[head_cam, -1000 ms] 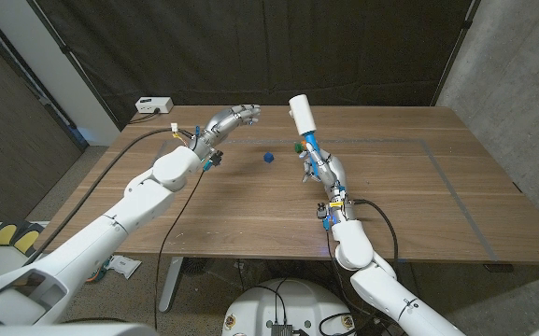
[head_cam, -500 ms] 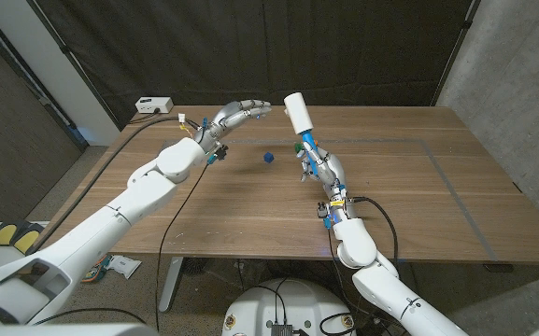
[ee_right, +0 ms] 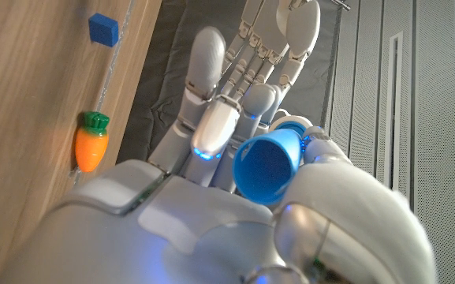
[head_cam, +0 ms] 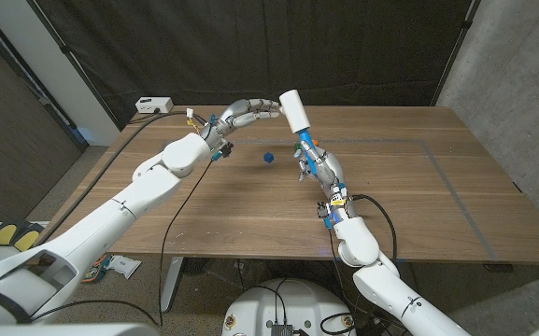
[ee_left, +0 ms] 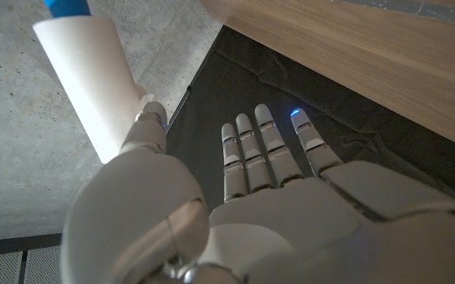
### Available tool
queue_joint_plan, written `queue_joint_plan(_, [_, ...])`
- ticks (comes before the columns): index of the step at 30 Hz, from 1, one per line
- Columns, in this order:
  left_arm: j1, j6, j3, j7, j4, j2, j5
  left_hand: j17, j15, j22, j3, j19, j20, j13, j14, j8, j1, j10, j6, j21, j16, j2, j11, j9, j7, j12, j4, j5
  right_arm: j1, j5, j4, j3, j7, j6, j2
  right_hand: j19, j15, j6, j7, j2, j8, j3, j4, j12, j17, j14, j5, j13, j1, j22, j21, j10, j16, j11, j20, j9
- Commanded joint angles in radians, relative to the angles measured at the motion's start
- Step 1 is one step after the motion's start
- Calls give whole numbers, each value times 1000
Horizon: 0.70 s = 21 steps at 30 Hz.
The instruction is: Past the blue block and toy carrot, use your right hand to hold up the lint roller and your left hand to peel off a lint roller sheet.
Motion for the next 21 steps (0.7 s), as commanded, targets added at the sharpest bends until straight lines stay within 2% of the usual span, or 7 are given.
queue_joint_plan(1, [-41, -72, 21, -100, 59, -12, -29, 5, -3, 4, -13, -18, 8, 7, -15, -3, -9, -8, -1, 1, -6, -21, 2, 5, 1, 6, 7, 9, 8, 0, 12, 2, 22, 10, 14, -1, -7, 283, 24, 19, 8, 175, 163, 6, 3, 4, -2, 3, -9, -1, 7, 166, 4, 104, -8, -1])
queue_joint_plan(6, [-66, -93, 33, -164, 79, 1, -34, 8, 2, 4, -29, -42, 13, 14, -43, -20, -2, -40, -32, -5, -20, -34, 5, 6, 6, -1, 9, 23, 13, -8, 20, 5, 15, 11, 25, -3, -7, 281, 21, 19, 13, 180, 161, 0, 3, 6, -5, -5, -14, -7, 13, 169, 4, 103, -9, -4])
queue_joint_plan(13, [-99, -147, 46, -246, 136, -3, -52, 10, 0, 3, -34, -32, 8, 18, -43, -18, 16, -37, -24, 0, -24, -36, 4, 7, -1, 3, 5, 35, 23, -6, 37, 2, 12, 11, 40, -5, -7, 280, 21, 18, 18, 188, 160, 3, 2, 7, -9, 6, -21, -12, 21, 165, 4, 104, -8, -12])
queue_joint_plan(17, [-98, -160, 42, -251, 161, -20, -76, 11, -3, 2, -38, -26, 6, 21, -37, -17, 21, -29, -16, 4, -23, -35, 6, 7, -2, 9, 7, 42, 27, -18, 41, 1, 8, 11, 43, -9, -7, 277, 18, 18, 23, 193, 159, 2, 3, 8, -11, 7, -26, -17, 24, 165, 4, 104, -9, -15])
queue_joint_plan(20, [-89, -192, 28, -249, 199, -52, -126, 20, -16, 1, -61, -8, -2, 30, -2, -3, -15, 14, 43, 16, -13, -13, -6, 7, -23, 33, 41, 60, 29, -15, 40, 0, 11, 8, 42, -10, -7, 276, 19, 18, 25, 195, 158, 6, 2, 7, -12, 16, -29, -17, 29, 164, 4, 102, -9, -19])
queue_joint_plan(21, [-86, -196, 23, -240, 203, -58, -130, 24, -20, 1, -65, 2, -5, 33, 14, 1, -29, 31, 64, 22, -7, 3, -9, 7, -18, 42, 55, 66, 31, -13, 42, -2, 18, 9, 39, -11, -7, 274, 19, 18, 26, 196, 158, 5, 2, 7, -13, 15, -30, -18, 29, 164, 4, 103, -9, -17])
